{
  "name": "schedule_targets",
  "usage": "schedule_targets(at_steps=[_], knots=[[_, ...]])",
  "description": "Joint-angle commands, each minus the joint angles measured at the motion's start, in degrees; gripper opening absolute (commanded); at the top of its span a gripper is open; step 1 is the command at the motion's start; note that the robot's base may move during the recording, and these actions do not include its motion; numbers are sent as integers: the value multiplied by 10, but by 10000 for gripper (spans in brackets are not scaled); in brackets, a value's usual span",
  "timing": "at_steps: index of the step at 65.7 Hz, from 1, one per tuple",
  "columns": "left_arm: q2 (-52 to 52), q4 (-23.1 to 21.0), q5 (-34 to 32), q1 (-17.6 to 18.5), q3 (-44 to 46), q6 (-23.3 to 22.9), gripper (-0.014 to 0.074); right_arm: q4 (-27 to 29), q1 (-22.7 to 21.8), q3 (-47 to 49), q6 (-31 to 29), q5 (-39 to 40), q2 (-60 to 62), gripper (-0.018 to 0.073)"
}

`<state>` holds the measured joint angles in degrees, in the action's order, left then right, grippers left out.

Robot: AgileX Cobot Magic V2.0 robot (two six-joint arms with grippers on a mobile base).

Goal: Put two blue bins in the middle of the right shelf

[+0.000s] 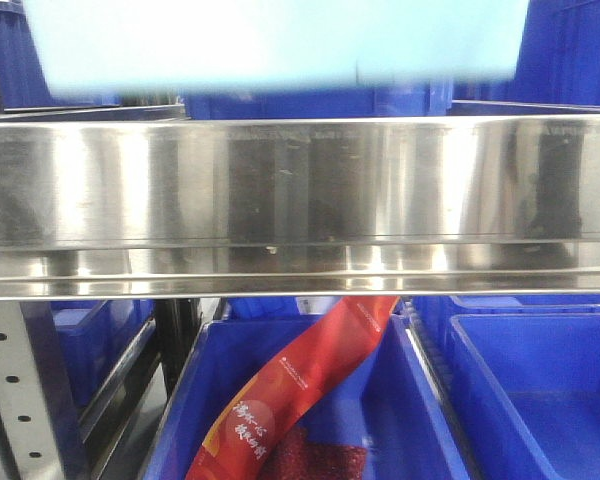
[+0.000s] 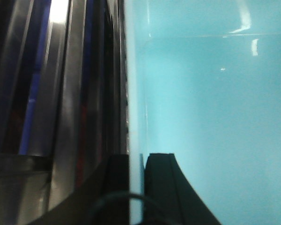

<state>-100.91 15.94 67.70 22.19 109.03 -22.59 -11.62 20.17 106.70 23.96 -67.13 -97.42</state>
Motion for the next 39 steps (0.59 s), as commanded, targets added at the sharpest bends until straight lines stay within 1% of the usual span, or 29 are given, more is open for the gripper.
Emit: schedule_targets(at_steps=[1,16,19,21,24,25,26,31,32,34,35,36,39], knots=[[-7,-24,-40,8,10,-1,-111,25,-1,5,1,38,-7,-162],[-17,-21,-41,8,10,-1,-110,26,-6,5,1,14,-32,-162],[-17,-21,-41,8,10,-1,-95,26,-6,5,1,16,-32,-139],[-17,-20,-41,8,10,-1,-70,26,-6,5,1,18,-32,-93],[-17,-17,-40,8,10,-1,-14,26,-6,5,1,21,-32,-13],[-17,-16,-40,8,10,-1,21,26,-6,5,1,22,-32,18],[-17,-15,-39,8,10,-1,48,26,-6,5,1,22,-32,68],[-17,-11,-39,8,10,-4,197,26,-6,5,1,21,-32,228],[-17,-11,-39,8,10,-4,245,26,-6,5,1,20,-32,255],[-17,-9,-39,8,10,-4,309,26,-6,5,1,20,-32,300],[-17,-8,-39,8,10,-5,324,25,-6,5,1,20,-32,319],[-15,-6,-39,8,10,-5,369,25,-6,5,1,20,-31,333],[-15,1,-39,8,10,-5,447,22,-6,5,1,20,-30,366]])
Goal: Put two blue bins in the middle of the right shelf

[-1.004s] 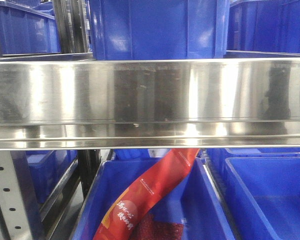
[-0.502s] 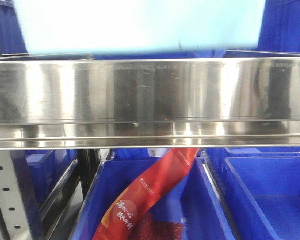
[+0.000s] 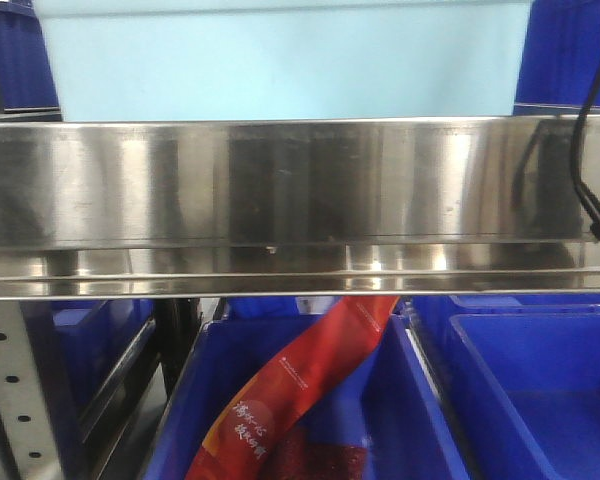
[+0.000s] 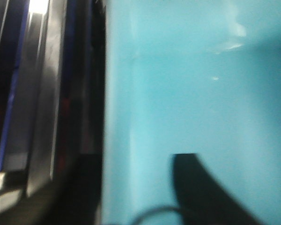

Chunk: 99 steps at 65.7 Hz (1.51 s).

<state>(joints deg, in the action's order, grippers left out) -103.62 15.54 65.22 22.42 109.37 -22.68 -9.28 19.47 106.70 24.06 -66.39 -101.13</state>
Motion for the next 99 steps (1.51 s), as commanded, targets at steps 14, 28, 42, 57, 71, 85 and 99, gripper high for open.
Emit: schedule_targets(at_steps=[14,28,42,57,71,85,99], knots=[[23,47,-5,6,6,-20,549,-11,1,5,0,10,17,373],[51,61,-5,6,16,-20,547,-15,1,7,0,11,45,372],[80,38,5,6,29,-13,283,-15,1,7,0,12,83,157],[88,-24,26,6,28,30,-111,-15,1,5,-14,17,105,-162],[161,-78,-98,9,-51,30,-111,-15,19,-79,-15,120,188,-163],[306,-85,-324,13,-256,30,-111,-43,19,-281,-16,296,322,-163],[428,-66,-463,14,-455,32,-111,-81,19,-456,-16,473,438,-163]])
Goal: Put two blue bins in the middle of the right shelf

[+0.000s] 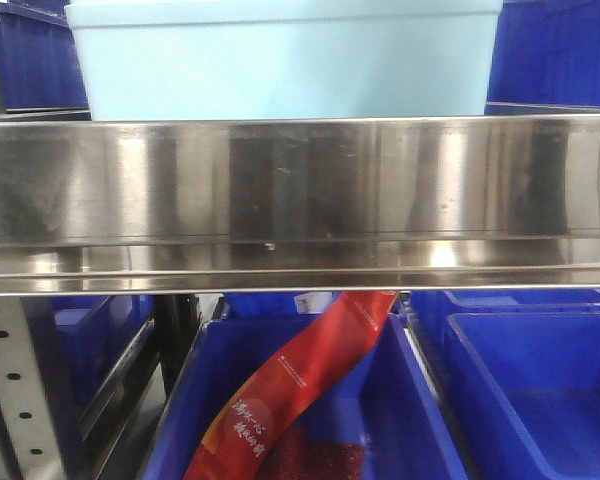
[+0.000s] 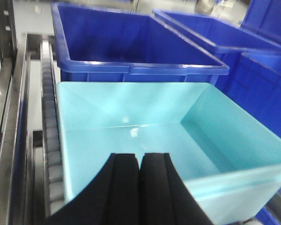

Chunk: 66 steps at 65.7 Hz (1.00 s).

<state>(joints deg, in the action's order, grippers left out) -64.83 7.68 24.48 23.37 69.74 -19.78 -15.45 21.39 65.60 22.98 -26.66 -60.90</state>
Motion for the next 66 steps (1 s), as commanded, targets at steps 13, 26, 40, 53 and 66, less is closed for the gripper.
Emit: schedule_targets(at_steps=[13,26,40,53,66], knots=[[138,42,-173,5,-225,3,-111,-28,0,-159,-22,153,112,-163],[232,47,-209,5,-347,3,-111,-40,0,-239,-26,145,192,-163],[320,47,-203,5,-373,3,-111,-40,0,-252,-26,155,271,-163],[346,47,-203,5,-373,3,-111,-40,0,-252,-26,187,291,-163],[346,47,-203,5,-373,3,-111,-40,0,-252,-26,190,291,-163]])
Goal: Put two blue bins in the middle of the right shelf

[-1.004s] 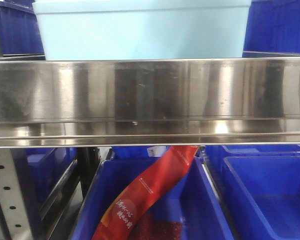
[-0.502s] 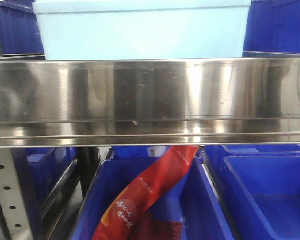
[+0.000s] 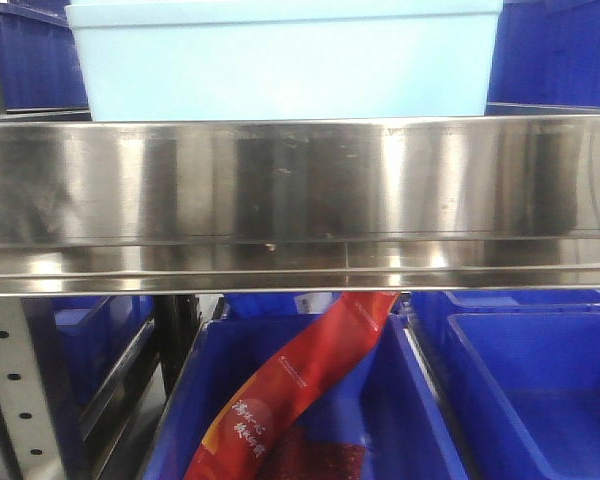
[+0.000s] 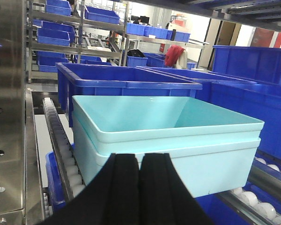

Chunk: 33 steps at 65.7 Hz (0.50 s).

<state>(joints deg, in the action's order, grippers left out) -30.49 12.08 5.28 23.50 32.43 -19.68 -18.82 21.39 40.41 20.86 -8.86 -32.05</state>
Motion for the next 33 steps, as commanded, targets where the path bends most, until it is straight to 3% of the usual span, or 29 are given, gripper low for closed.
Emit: schedule_targets(at_steps=[1,21,29,33], knots=[[3,3,-11,3,0,2,-111,-6,0,-1,-4,12,3,-163],[3,3,-11,3,0,2,-111,-7,0,-9,-9,-4,15,-163],[3,3,-11,3,0,2,-111,38,-25,-53,-137,-13,61,-163],[3,3,-11,3,0,2,-111,69,-55,-85,-156,-15,85,-163]])
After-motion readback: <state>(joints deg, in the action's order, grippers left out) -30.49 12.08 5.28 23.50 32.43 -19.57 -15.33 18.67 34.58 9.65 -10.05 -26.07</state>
